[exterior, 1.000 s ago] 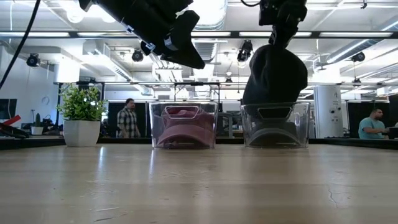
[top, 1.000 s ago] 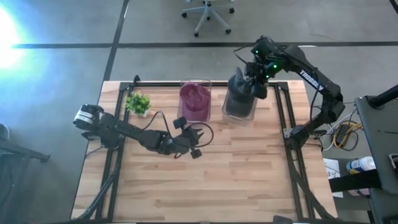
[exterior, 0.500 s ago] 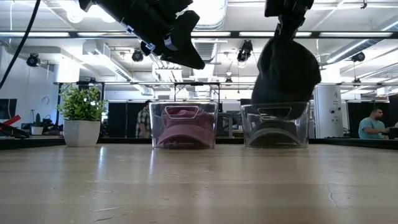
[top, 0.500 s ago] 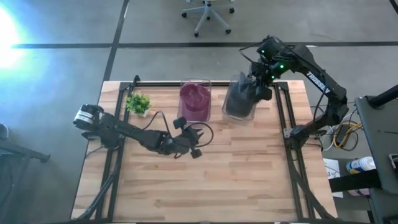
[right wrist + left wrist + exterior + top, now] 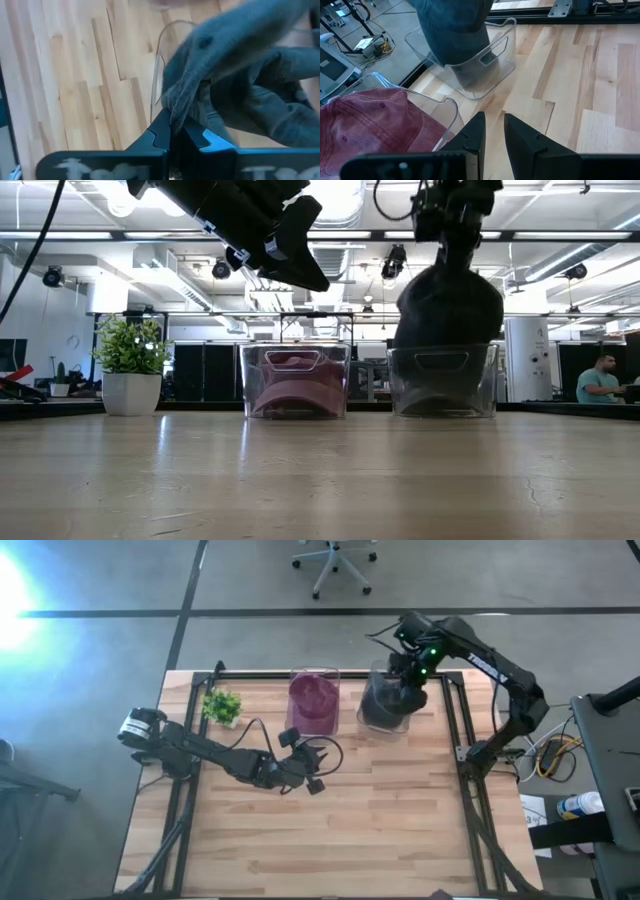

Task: Pick & Place hat
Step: Put the black cap into the right transparent bin

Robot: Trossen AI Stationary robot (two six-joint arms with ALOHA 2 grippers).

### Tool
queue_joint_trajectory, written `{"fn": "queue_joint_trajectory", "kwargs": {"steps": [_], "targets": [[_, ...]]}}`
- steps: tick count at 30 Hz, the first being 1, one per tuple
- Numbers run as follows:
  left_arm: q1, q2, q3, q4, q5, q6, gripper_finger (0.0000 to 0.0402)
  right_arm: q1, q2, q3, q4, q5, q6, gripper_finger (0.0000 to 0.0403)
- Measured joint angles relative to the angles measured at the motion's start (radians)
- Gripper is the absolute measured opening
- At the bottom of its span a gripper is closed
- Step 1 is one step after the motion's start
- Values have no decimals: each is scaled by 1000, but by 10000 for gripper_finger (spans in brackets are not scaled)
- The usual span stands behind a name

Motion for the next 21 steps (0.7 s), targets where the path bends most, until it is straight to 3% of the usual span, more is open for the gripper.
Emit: {"fn": "queue_joint_trajectory", "kwargs": {"steps": [10, 21], "targets": [[-1, 0, 0, 0, 0, -4, 65, -21, 91, -47, 59, -19, 24, 8], [-1, 0, 31, 2, -8, 47, 65, -142, 188, -48, 133, 1, 119, 8]]}}
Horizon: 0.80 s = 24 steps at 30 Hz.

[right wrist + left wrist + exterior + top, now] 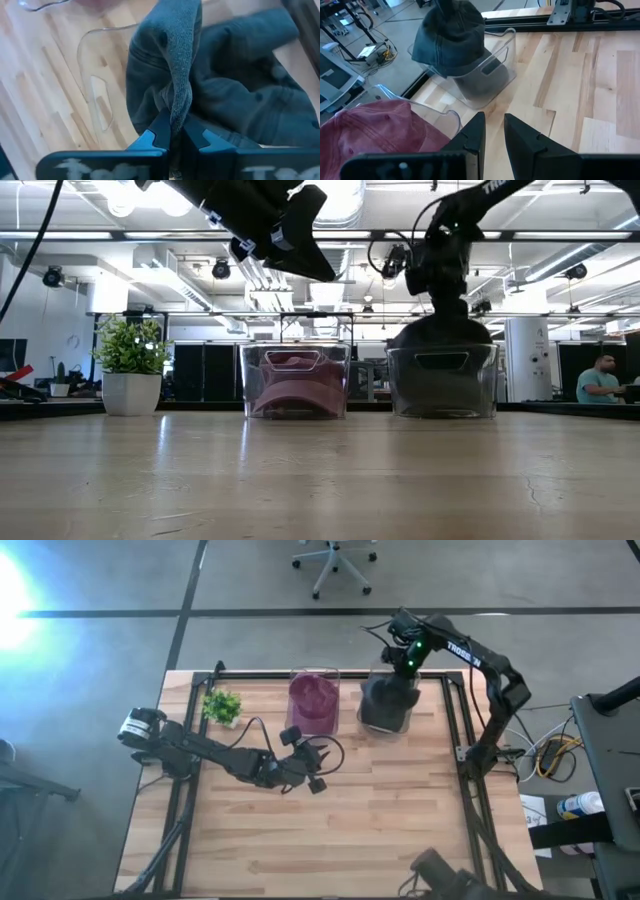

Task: Pick & Place hat
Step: Put the black cap into the right transparent bin

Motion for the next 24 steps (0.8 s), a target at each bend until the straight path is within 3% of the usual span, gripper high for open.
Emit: {"fn": "queue_joint_trajectory", "kwargs": {"steps": [5, 10, 20, 22, 24], "targets": [[1, 0, 0, 0, 0, 5, 65, -36, 10, 0, 0, 8, 47, 8], [29, 0, 18, -1, -8, 106, 65, -39, 10, 0, 28, 2, 79, 21], [182, 2, 186, 1, 44, 213, 65, -35, 9, 0, 66, 17, 91, 168], [243, 6, 230, 2, 96, 207, 65, -35, 1, 0, 72, 25, 85, 196], [326, 24, 269, 2, 228, 121, 65, -35, -20, 0, 90, 31, 69, 220]]}}
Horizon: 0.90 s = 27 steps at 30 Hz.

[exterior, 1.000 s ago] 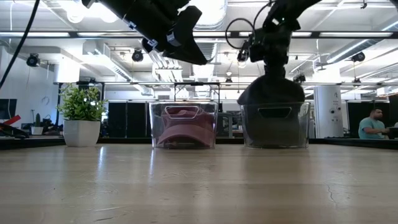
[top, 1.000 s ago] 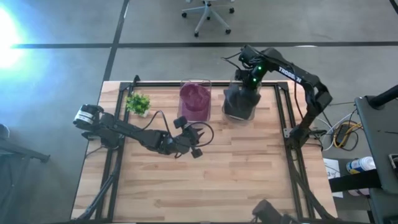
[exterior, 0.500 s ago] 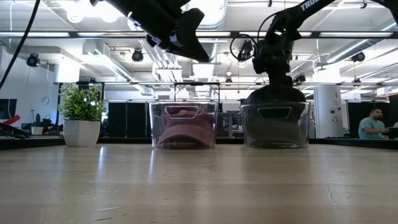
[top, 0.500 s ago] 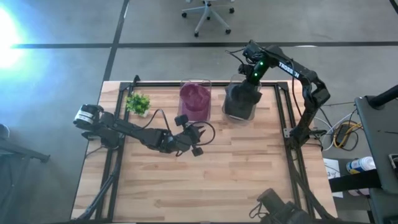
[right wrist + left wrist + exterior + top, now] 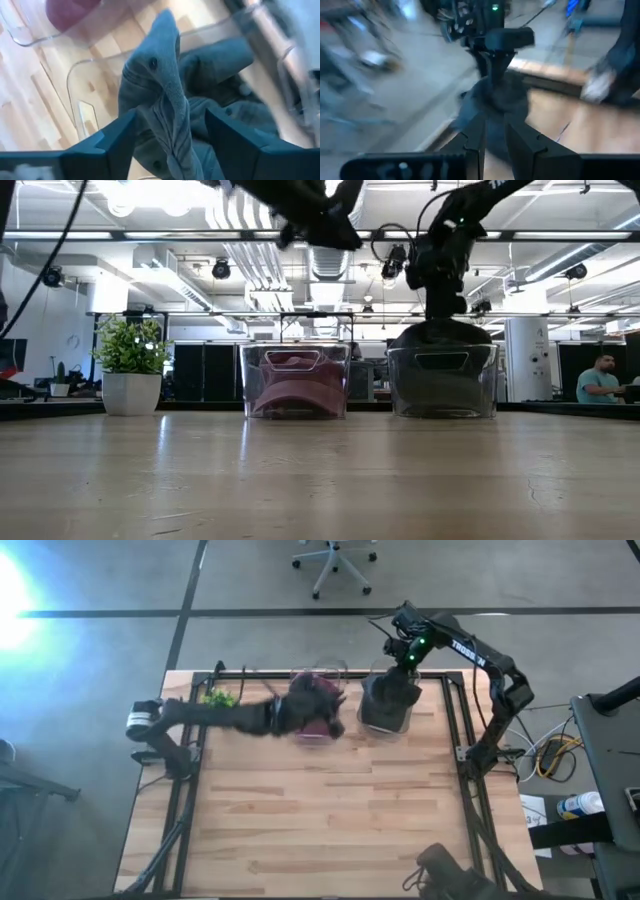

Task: Pick & Place hat
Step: Put the black cap into the right transparent bin

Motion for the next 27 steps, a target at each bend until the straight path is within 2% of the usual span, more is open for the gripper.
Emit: {"fn": "queue_joint_trajectory", "kwargs": {"steps": [3, 5, 10, 15, 20, 27], "targets": [[133, 57, 57, -2, 270, -174, 65, 0, -43, 0, 31, 8, -1, 244], [207, 114, 97, -2, 346, -236, 65, 0, -67, 0, 55, 19, 0, 255], [302, 255, 239, -75, 410, -231, 65, 0, -122, 0, 81, 59, 4, 271], [319, 408, 429, -248, 532, -95, 65, -2, -175, -13, 78, 97, 81, 269], [319, 527, 592, -380, 542, 52, 65, -2, -195, -61, 27, 138, 120, 262], [328, 656, 729, -403, 585, 119, 65, -2, -210, -198, 50, 138, 161, 253]]}}
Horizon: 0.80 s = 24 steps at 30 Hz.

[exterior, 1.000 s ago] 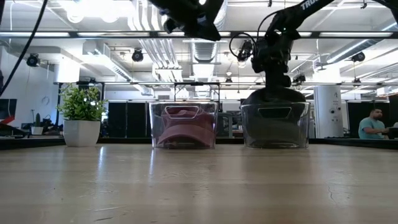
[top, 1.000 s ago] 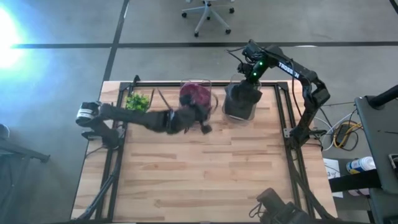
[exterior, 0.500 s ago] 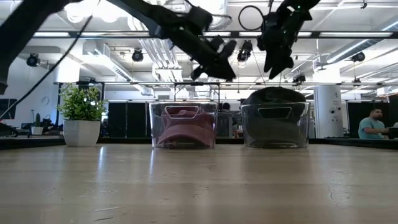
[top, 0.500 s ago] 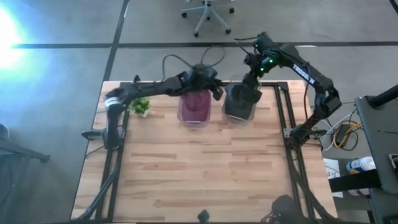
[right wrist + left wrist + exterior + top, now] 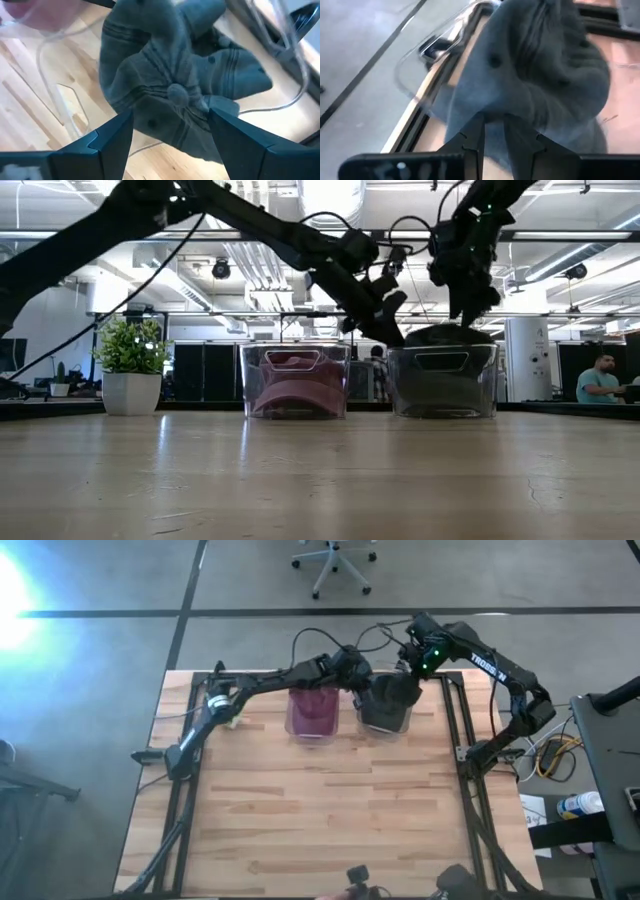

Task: Pick & Place hat
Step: Put the black cap into the right transparent bin

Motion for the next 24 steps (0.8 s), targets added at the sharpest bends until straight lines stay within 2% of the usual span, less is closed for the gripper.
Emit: {"fn": "queue_joint_trajectory", "kwargs": {"steps": [8, 17, 20, 24], "targets": [[-1, 83, 59, 42, 88, 39, 65, 5, -108, -146, 107, 0, 58, 251], [2, 127, 52, 75, 68, 42, 64, 4, -313, -211, 178, 32, 163, 248], [2, 123, 52, 81, 35, 33, 64, 5, -354, -232, 129, 77, 196, 249], [2, 123, 52, 78, 25, 33, 64, 14, -359, -313, 118, 80, 196, 247]]}}
